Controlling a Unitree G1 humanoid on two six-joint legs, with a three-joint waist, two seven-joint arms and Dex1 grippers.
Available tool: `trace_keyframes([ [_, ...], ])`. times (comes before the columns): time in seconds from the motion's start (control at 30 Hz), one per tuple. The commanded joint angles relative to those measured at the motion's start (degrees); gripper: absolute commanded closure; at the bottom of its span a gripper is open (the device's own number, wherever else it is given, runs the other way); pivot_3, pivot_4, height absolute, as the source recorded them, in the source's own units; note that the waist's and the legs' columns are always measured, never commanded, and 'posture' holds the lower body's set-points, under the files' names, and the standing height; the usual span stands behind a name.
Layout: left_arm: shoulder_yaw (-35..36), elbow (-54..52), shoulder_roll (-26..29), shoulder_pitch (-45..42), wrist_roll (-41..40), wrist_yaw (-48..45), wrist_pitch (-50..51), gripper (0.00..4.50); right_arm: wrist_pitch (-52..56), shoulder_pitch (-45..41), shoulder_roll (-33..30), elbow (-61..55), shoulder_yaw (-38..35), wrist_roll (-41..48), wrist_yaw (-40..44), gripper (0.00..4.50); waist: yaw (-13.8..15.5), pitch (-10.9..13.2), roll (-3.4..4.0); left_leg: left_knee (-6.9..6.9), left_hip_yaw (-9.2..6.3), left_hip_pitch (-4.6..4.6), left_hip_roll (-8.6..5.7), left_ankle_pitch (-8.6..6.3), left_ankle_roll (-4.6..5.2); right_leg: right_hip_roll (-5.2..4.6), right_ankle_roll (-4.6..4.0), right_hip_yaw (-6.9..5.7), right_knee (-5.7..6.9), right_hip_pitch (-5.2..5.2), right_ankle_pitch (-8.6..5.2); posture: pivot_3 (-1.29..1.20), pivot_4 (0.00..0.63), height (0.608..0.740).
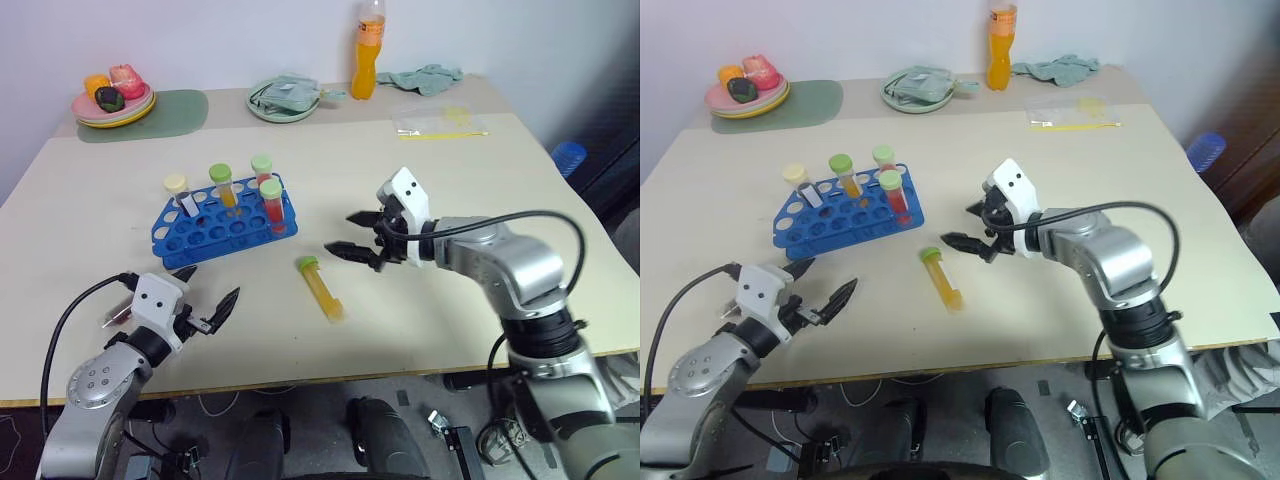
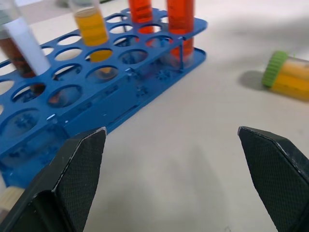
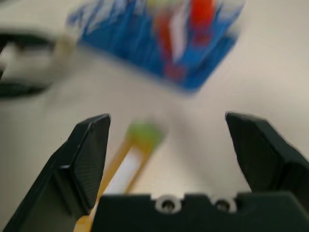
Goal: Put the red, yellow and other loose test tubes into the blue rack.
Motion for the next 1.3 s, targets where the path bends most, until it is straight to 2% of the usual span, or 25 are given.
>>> trace_keyframes([
  [0.03, -0.6, 1.1, 1.3, -0.5, 0.6, -2.6, -2.2, 0.00, 16.8, -6.0, 2.8, -1.0, -0.2, 4.3, -4.4, 0.30, 0.2, 0.0, -0.01, 0.00, -0.01, 0.00, 0.01, 0.00, 0.00, 0.01, -0.01, 0.00, 0.00, -0.01, 0.00, 0.00, 0.150, 0.740],
  [0.17, -2.0, 2.0, 1.1, -1.6, 1.2, -3.5, -2.6, 0.00, 18.0, -10.8, 3.0, 8.5, 3.6, 13.6, -14.9, 0.30, 0.6, 0.0, -0.05, 0.05, -0.01, -0.09, -0.05, 0.00, 0.00, -0.08, 0.00, -0.03, -0.07, 0.03, 0.00, 0.00, 0.150, 0.740],
  [0.27, -2.7, 1.8, 0.7, -2.0, 1.6, -3.1, -2.4, 0.00, 18.0, -14.6, 4.0, 16.9, 6.4, 24.1, -25.9, 0.30, 0.4, 0.0, -0.05, 0.08, 0.03, -0.19, -0.10, 0.00, 0.01, -0.18, 0.02, -0.02, -0.15, 0.01, 0.01, 0.00, 0.150, 0.740],
  [0.53, -3.1, -1.6, -0.2, 0.8, 1.3, -2.3, -1.8, 0.00, 18.0, -19.3, 9.9, 31.7, 8.2, 46.3, -51.9, 0.30, 0.2, 0.0, -0.04, 0.00, 0.01, -0.26, -0.01, -0.02, 0.04, -0.06, 0.03, -0.02, -0.05, -0.14, 0.02, 0.00, 0.150, 0.740],
  [0.7, -3.6, -2.6, -0.7, 1.5, 1.5, -1.5, -1.6, 0.00, 18.0, -19.8, 13.7, 38.1, 7.0, 53.3, -65.9, 0.30, 0.2, 0.0, -0.05, 0.20, -0.01, -0.72, -0.02, -0.01, 0.05, -0.06, 0.04, -0.03, 0.07, -0.52, 0.03, 0.00, 0.150, 0.740],
  [0.8, -3.7, -3.1, -0.9, 1.7, 1.5, -1.0, -1.4, 0.00, 18.0, -18.9, 15.9, 40.4, 4.5, 53.5, -73.0, 1.10, 0.2, 0.0, -0.04, 0.39, -0.01, -1.00, -0.03, -0.02, 0.05, -0.07, 0.05, -0.04, 0.31, -0.84, 0.03, 0.00, 0.150, 0.740],
  [0.93, -3.7, -3.2, -0.8, 1.8, 1.4, -0.8, -1.4, 0.00, 18.0, -18.5, 17.5, 40.6, 2.3, 55.2, -78.9, 3.17, 0.2, 0.0, -0.03, 0.67, -0.01, -1.01, -0.03, -0.04, 0.09, -0.06, 0.04, -0.03, 0.58, -0.86, 0.02, 0.00, 0.150, 0.740],
  [0.97, -3.7, -3.2, -0.7, 1.9, 1.3, -0.8, -1.4, 0.00, 18.0, -18.6, 17.6, 40.3, 2.2, 56.1, -79.7, 3.66, 0.2, 0.0, -0.03, 0.73, -0.01, -1.01, -0.03, -0.04, 0.09, -0.05, 0.04, -0.03, 0.64, -0.86, 0.02, 0.00, 0.150, 0.740],
  [1.0, -3.6, -3.2, -0.7, 2.0, 1.3, -0.8, -1.5, 0.00, 18.0, -18.8, 17.4, 39.5, 2.4, 57.6, -79.9, 3.79, 0.1, 0.0, -0.03, 0.78, -0.01, -1.00, -0.03, -0.04, 0.09, -0.02, 0.04, -0.03, 0.68, -0.86, 0.02, 0.00, 0.150, 0.740],
  [1.07, -3.4, -3.2, -0.5, 2.1, 1.2, -0.8, -1.5, 0.00, 18.0, -18.6, 17.0, 36.7, 1.7, 60.8, -78.9, 3.79, 0.1, 0.0, -0.02, 0.80, -0.01, -1.00, -0.02, -0.04, 0.09, -0.01, 0.04, -0.03, 0.69, -0.86, 0.02, 0.00, 0.150, 0.740],
  [1.13, -2.8, -3.0, -0.3, 2.2, 1.3, -0.8, -1.7, 0.00, 18.0, -17.1, 16.2, 27.4, 0.6, 60.1, -71.8, 3.79, 0.2, 0.0, -0.01, 0.79, -0.02, -1.01, -0.02, -0.05, 0.10, -0.01, 0.04, -0.04, 0.69, -0.86, 0.01, 0.00, 0.150, 0.740],
  [1.2, -1.6, -2.7, -0.2, 2.6, 1.1, -0.6, -2.0, 0.00, 12.7, -15.0, 14.7, 16.8, 0.9, 54.2, -61.4, 3.79, 0.2, 0.0, -0.01, 0.78, -0.04, -1.03, -0.02, -0.07, 0.15, -0.01, 0.06, -0.04, 0.67, -0.86, 0.00, 0.00, 0.150, 0.740],
  [1.3, 1.0, -1.7, -0.5, 3.0, 0.0, -0.2, -2.2, 0.00, -7.5, -11.9, 12.3, 8.2, 7.5, 36.4, -40.4, 3.79, 0.2, 0.0, -0.03, 0.81, -0.05, -1.04, -0.03, -0.09, 0.18, -0.01, 0.10, -0.05, 0.66, -0.86, -0.03, 0.00, 0.150, 0.740],
])
